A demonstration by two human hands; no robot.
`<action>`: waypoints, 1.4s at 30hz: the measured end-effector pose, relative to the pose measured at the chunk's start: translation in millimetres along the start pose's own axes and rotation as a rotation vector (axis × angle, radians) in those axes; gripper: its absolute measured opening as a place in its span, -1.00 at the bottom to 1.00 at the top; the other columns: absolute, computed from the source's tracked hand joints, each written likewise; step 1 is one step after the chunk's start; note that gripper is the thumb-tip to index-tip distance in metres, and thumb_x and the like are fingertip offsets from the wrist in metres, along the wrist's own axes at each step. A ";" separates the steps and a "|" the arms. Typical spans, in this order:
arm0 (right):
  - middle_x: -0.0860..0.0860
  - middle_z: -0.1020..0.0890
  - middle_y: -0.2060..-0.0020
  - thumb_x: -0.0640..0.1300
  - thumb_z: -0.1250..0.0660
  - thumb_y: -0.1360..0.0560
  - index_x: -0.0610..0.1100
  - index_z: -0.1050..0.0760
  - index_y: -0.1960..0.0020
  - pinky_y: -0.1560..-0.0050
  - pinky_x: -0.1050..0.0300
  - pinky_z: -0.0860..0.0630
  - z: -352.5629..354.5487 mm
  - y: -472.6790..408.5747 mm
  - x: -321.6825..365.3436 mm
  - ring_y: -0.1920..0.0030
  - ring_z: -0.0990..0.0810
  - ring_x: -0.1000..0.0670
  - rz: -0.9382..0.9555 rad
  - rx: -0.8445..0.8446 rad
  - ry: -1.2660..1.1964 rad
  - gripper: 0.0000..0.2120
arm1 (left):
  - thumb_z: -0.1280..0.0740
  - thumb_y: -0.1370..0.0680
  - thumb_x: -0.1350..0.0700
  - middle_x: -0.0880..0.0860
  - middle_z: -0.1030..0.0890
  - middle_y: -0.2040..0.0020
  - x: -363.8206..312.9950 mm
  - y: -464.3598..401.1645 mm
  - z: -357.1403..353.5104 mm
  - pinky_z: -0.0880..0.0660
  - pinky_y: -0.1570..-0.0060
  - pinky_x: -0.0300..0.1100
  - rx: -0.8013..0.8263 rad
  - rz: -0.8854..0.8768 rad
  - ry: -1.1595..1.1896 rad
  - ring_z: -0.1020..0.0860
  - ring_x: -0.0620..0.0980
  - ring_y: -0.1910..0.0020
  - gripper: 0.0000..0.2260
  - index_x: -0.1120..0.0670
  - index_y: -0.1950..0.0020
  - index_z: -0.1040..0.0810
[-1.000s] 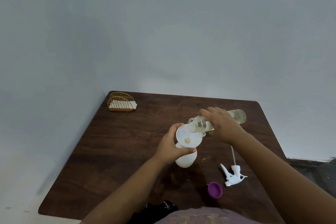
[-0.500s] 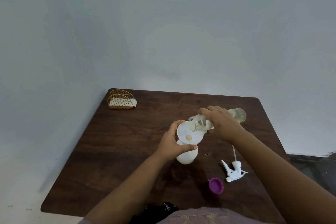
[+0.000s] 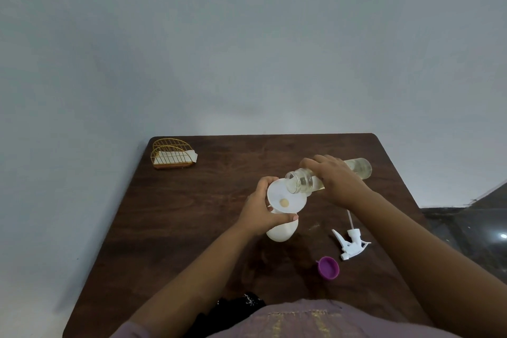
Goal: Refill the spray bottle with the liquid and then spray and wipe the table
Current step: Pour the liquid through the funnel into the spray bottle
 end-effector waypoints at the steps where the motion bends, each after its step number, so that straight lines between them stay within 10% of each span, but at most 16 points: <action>1: 0.02 -0.51 0.01 -0.20 -0.32 -0.44 0.03 -0.39 -0.24 -0.07 0.02 -0.40 0.8 0.9 0.0 -0.02 -0.46 -0.05 -0.004 -0.008 0.002 -0.61 | -0.63 -0.26 0.01 -0.12 -0.48 -0.26 -0.7 -0.8 -0.2 -0.59 -0.12 -0.09 0.005 -0.004 -0.005 -0.50 -0.04 -0.22 -0.26 -0.12 -0.32 -0.31; 42: 0.02 -0.51 0.01 -0.22 -0.33 -0.42 0.01 -0.40 -0.22 0.00 0.14 -0.26 11.5 0.9 1.9 -0.02 -0.45 -0.05 -0.046 -0.029 0.064 -0.60 | -0.59 -0.27 -0.04 -0.11 -0.46 -0.26 4.2 -5.0 -4.0 -0.58 -0.14 0.04 0.085 -0.004 -0.034 -0.49 -0.03 -0.23 -0.25 -0.15 -0.33 -0.26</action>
Point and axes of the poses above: each hand's wrist, its own y-axis away from the middle knuckle, its own z-axis out of the back of the hand, x = y × z, the point moved 10 cm from there along -y, towards the middle knuckle
